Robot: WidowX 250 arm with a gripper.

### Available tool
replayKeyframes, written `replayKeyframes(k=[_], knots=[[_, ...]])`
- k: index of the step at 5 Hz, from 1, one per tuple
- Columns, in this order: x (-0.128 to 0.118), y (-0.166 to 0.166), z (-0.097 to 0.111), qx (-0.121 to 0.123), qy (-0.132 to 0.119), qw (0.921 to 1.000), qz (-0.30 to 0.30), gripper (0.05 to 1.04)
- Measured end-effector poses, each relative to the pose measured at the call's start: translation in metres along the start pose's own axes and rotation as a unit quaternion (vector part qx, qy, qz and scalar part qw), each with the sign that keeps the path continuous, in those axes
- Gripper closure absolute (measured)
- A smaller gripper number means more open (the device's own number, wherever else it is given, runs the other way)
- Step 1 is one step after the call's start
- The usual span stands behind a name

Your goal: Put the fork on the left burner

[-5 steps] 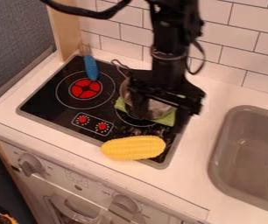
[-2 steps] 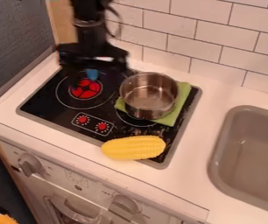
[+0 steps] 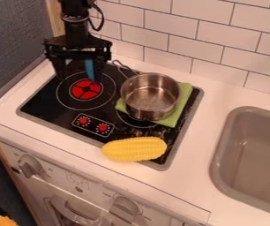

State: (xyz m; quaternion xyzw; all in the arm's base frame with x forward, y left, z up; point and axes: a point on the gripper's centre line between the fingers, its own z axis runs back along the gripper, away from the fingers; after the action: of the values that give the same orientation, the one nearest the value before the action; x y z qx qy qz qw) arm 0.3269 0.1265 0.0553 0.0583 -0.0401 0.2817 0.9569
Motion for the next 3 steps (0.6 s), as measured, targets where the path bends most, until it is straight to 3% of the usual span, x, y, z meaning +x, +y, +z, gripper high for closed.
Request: replayKeyframes(k=[2, 3], knots=[[0.032, -0.005, -0.017, 0.005, 0.006, 0.9985, 0.054, 0.083], [0.045, -0.004, -0.026, 0.02, 0.013, 0.9976, 0.064, 0.083]])
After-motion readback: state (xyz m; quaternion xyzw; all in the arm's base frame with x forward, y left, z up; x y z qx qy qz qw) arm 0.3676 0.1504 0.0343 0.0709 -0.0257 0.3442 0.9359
